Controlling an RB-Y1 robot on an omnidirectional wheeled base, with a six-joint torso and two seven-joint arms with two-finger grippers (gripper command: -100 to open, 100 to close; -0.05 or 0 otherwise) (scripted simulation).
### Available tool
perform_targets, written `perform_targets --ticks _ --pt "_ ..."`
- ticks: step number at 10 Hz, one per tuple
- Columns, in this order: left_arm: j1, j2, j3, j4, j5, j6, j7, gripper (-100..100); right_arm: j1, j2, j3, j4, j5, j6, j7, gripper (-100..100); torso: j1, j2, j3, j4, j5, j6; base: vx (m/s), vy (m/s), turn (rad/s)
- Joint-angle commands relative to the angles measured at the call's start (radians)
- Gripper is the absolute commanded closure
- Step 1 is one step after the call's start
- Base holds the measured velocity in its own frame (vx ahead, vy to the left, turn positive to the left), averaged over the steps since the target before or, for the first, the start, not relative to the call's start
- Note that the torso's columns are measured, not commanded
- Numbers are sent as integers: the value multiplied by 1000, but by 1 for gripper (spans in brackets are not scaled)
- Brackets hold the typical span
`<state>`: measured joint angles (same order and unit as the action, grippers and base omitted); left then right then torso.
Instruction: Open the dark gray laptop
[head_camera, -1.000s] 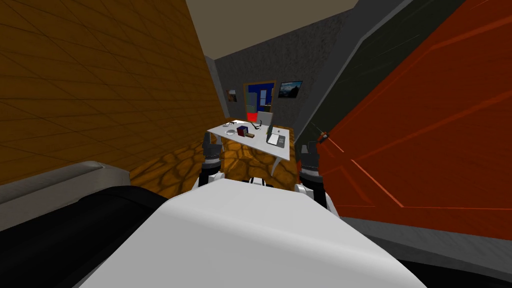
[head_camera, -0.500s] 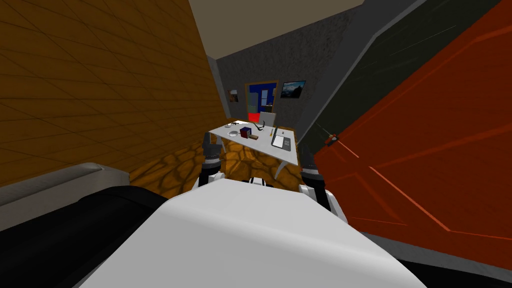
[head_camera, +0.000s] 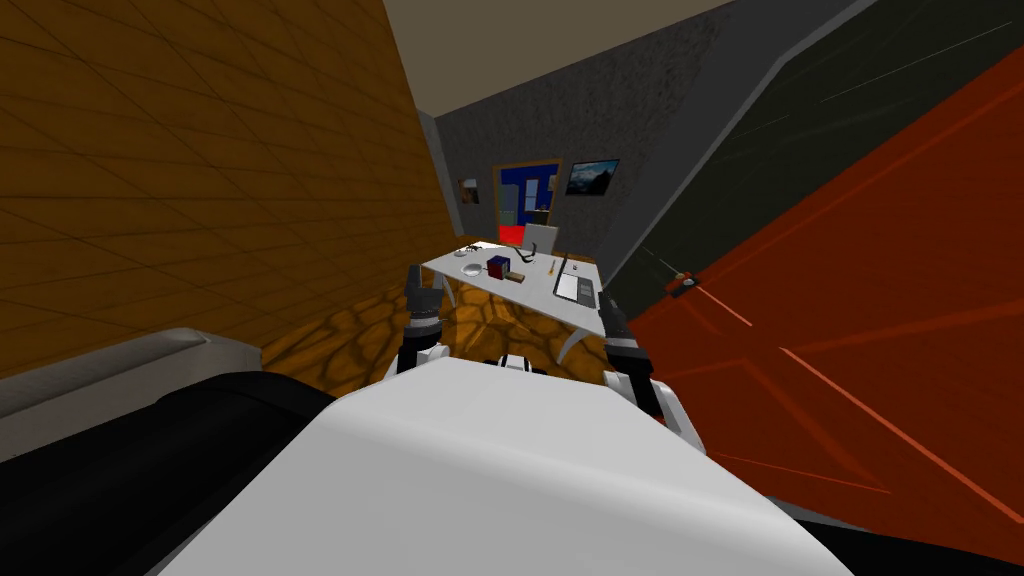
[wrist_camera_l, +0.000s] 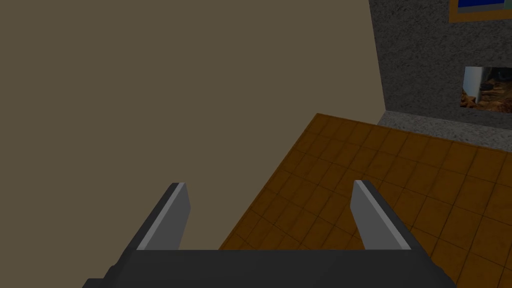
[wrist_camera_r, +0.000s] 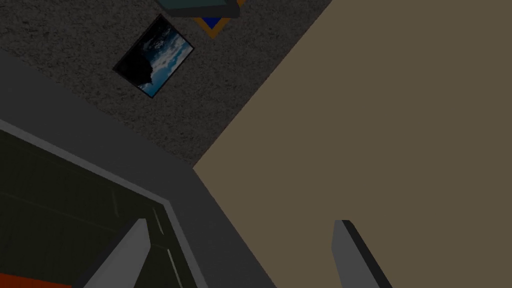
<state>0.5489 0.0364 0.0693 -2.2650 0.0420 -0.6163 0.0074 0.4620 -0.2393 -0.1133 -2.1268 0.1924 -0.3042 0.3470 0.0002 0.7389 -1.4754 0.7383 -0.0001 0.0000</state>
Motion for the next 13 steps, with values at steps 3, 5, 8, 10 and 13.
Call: perform_targets --ticks 3,5,8,10,13 --pt "0 0 0 0 0 0 0 0 -27 -45 -66 69 104 142 101 -100 2 -5 -3 -2 1 0 153 190 24" --pt "0 0 0 0 0 0 0 0 -36 -68 -94 103 152 198 146 -100 -1 0 0 0 0 0 125 186 28" --pt "0 0 0 0 0 0 0 0 -46 -95 -121 140 199 266 192 -100 -3 2 1 1 -1 0 78 137 18" --pt "0 0 0 0 0 0 0 0 -56 -127 -149 180 247 323 237 -100 2 -3 -2 -1 1 0 135 177 24" --pt "0 0 0 0 0 0 0 0 -67 -161 -176 221 294 392 282 -100 -2 2 1 0 -1 0 104 138 23"
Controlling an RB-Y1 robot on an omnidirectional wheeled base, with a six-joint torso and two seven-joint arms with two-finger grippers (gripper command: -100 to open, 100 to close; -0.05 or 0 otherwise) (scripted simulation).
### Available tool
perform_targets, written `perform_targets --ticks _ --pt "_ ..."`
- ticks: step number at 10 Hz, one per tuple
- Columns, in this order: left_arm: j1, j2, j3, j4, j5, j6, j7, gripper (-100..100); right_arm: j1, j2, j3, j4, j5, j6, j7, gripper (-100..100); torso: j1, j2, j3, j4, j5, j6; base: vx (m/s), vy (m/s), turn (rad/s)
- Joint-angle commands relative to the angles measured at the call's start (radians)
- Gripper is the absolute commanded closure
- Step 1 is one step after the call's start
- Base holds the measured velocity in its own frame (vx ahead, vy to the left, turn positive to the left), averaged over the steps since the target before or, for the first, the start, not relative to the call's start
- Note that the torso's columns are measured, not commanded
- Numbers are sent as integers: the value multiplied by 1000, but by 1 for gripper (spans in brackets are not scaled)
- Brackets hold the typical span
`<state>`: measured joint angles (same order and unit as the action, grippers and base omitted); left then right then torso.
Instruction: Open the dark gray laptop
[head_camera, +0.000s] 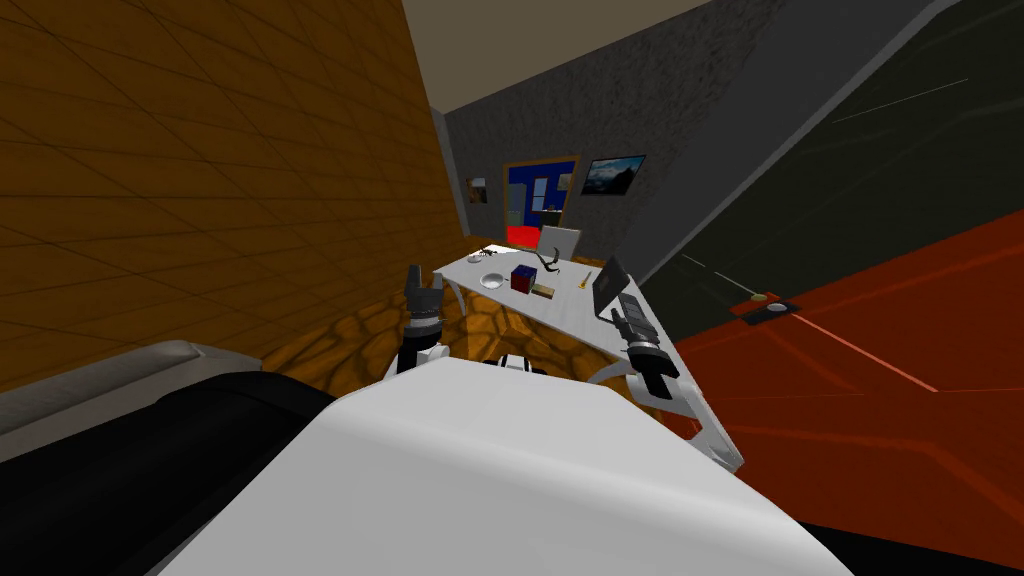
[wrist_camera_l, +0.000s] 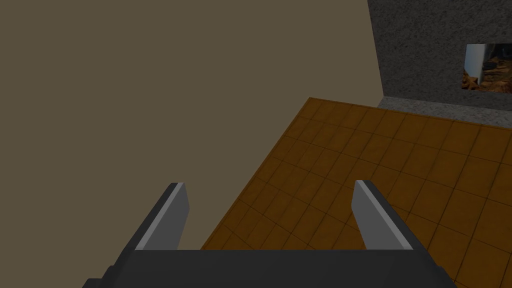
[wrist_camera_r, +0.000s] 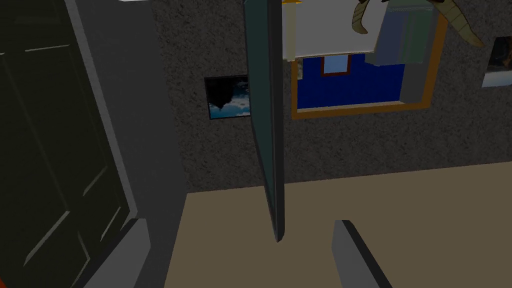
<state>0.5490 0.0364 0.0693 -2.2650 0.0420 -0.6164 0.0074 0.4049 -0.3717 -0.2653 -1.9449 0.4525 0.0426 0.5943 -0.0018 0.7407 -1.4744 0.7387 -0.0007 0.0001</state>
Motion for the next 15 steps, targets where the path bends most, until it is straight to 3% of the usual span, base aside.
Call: perform_targets --ticks 1,5,6,12,14,15 --pt "0 0 0 0 0 0 0 0 -10 -28 -24 39 34 45 34 -100 2 -1 0 0 1 0 76 120 2" --pt "0 0 0 0 0 0 0 0 -30 -97 -74 114 120 161 116 -100 3 -5 -3 -1 1 0 93 149 25" --pt "0 0 0 0 0 0 0 0 -30 -97 -74 114 120 161 116 -100 4 -5 -3 -1 1 0 86 130 2" --pt "0 0 0 0 0 0 0 0 -52 -189 -132 194 220 294 212 -100 2 -2 -1 -1 1 0 83 117 20" --pt "0 0 0 0 0 0 0 0 -54 -201 -139 203 232 311 225 -100 1 -2 -2 -1 1 0 70 87 5" --pt "0 0 0 0 0 0 0 0 -61 -191 -137 209 232 294 217 -100 -1 -1 -1 0 0 0 26 32 1"
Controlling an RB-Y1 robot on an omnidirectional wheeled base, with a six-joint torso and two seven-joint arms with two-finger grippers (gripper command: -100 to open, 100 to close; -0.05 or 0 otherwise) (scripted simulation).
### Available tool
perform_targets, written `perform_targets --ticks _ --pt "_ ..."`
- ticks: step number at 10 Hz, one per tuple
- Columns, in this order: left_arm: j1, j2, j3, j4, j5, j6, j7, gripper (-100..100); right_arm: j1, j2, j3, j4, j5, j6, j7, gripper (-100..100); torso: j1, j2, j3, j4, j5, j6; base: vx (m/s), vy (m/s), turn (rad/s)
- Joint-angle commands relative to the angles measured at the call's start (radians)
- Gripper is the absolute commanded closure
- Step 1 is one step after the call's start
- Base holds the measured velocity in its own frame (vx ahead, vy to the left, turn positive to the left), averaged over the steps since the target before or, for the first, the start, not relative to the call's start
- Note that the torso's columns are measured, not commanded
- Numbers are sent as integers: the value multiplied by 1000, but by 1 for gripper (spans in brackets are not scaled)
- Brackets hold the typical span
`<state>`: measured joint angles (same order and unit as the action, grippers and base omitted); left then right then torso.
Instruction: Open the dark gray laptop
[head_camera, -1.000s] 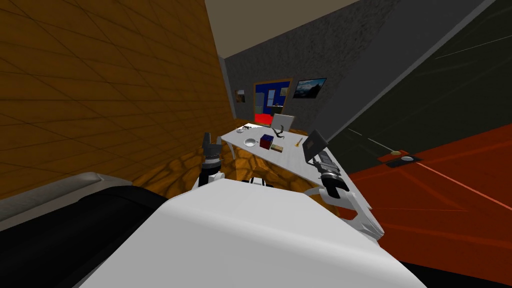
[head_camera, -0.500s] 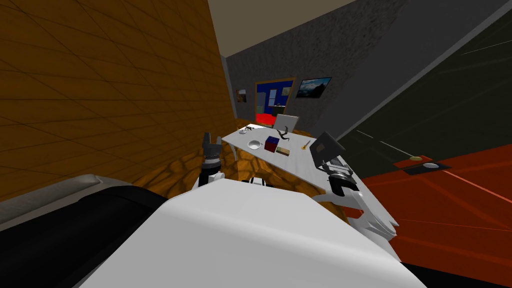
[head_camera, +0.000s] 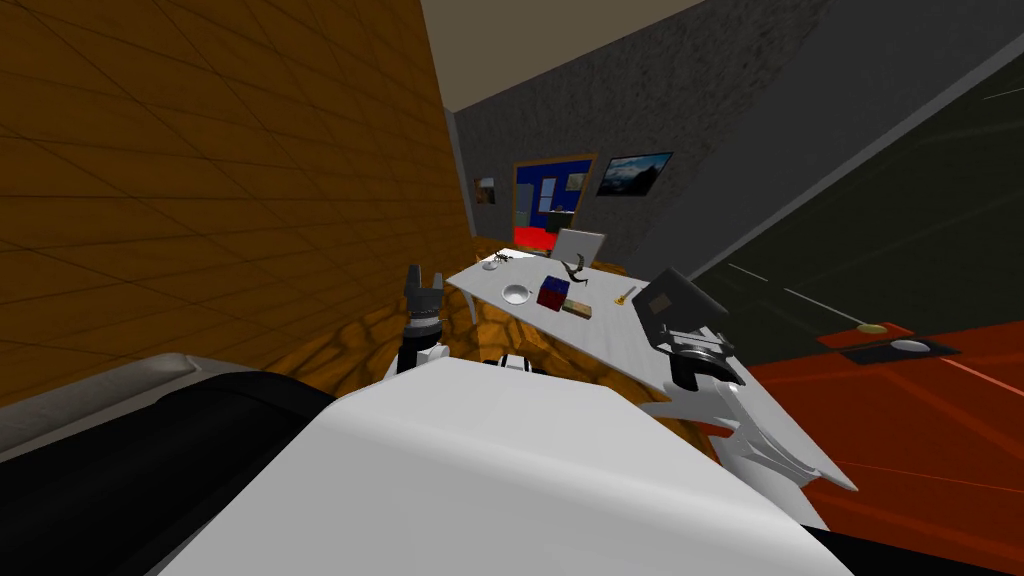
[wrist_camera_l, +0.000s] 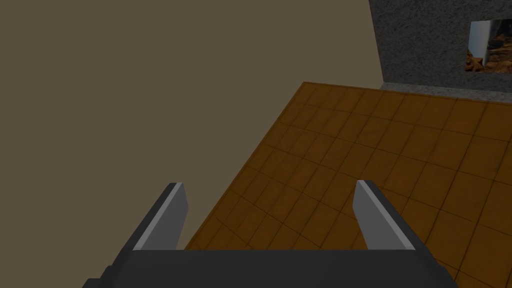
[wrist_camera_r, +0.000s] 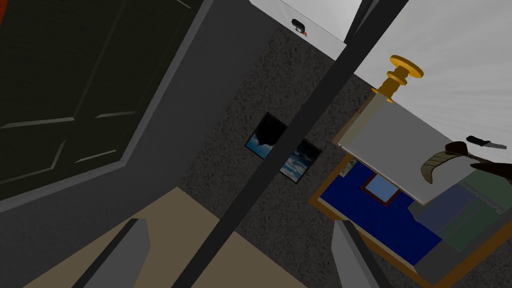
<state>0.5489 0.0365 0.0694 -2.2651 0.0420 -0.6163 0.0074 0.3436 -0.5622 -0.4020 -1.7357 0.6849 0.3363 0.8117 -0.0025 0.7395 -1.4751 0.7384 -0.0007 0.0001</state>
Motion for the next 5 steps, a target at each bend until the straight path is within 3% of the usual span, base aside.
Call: perform_targets --ticks 1,5 --pt "0 0 0 0 0 0 0 0 -18 4 -1 5 8 37 10 -100 -1 1 1 0 0 0 -47 -32 179" --pt "0 0 0 0 0 0 0 0 -55 13 -1 12 21 107 26 -100 2 -1 -1 0 1 0 -95 -71 182"
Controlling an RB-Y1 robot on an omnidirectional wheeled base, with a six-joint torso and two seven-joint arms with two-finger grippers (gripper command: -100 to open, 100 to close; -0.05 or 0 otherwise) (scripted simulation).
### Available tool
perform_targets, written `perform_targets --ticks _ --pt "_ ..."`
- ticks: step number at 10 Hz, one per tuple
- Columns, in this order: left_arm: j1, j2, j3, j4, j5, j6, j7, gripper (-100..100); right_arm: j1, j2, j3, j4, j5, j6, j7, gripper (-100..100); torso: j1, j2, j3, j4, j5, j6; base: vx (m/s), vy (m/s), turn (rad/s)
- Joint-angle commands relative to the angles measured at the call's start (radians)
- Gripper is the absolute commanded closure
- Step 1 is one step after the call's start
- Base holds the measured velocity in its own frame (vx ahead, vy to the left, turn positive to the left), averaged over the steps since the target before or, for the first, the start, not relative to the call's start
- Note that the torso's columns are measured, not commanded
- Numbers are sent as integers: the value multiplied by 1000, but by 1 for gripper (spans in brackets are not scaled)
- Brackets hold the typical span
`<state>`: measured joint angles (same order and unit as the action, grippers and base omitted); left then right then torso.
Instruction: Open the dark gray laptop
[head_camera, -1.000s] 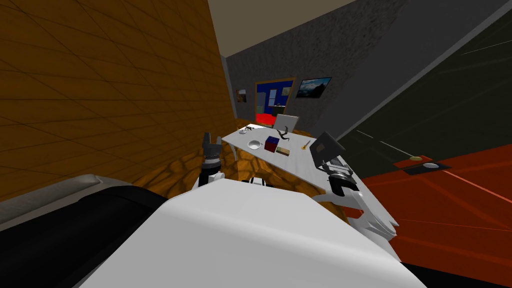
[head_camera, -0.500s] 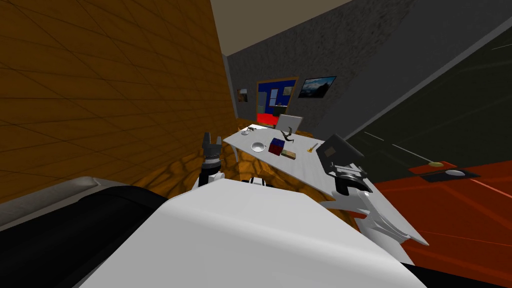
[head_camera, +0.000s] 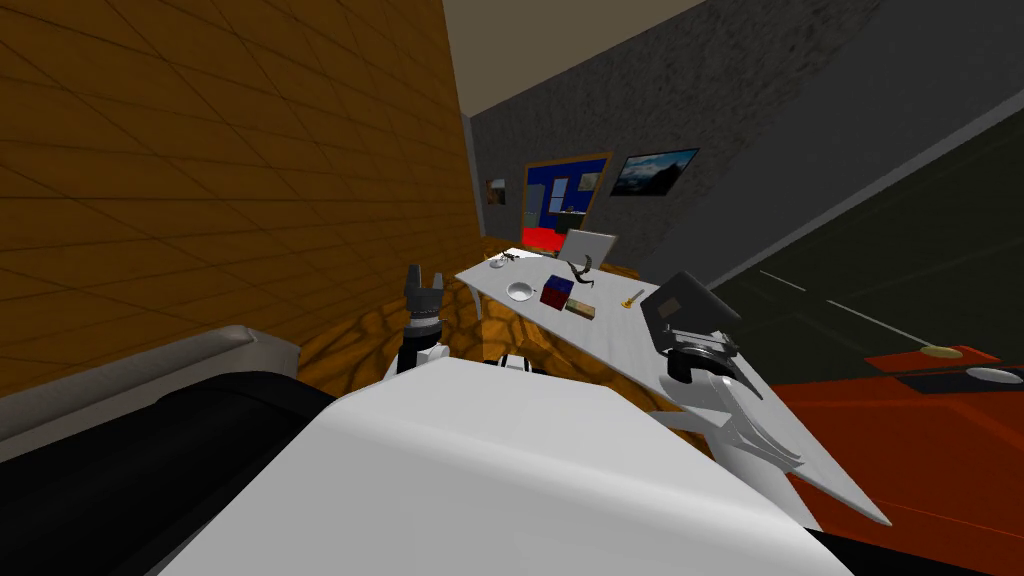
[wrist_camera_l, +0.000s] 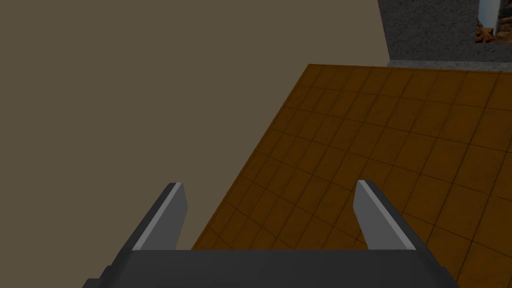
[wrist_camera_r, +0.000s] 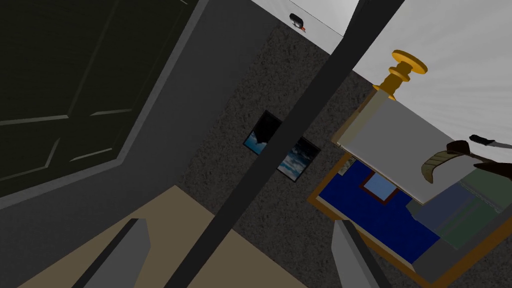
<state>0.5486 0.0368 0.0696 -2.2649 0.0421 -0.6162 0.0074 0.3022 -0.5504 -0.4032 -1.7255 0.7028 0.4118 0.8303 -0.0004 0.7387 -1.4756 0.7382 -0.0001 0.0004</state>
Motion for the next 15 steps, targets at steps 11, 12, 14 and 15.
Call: perform_targets --ticks 11,12,14,15 --pt "1 0 0 0 0 0 0 0 14 -6 0 -3 -7 -21 -5 100 1 -1 0 -1 0 -1 14 10 -36" --pt "1 0 0 0 0 0 0 0 23 -8 0 -5 -10 -38 -9 100 0 0 0 0 0 0 78 45 -147" --pt "1 0 0 0 0 0 0 0 41 -13 0 -9 -17 -73 -17 100 0 1 1 0 0 2 78 60 -175" --pt "1 0 0 0 0 0 0 0 32 -14 1 -8 -16 -60 -14 100 1 1 1 0 -1 2 35 31 -39"
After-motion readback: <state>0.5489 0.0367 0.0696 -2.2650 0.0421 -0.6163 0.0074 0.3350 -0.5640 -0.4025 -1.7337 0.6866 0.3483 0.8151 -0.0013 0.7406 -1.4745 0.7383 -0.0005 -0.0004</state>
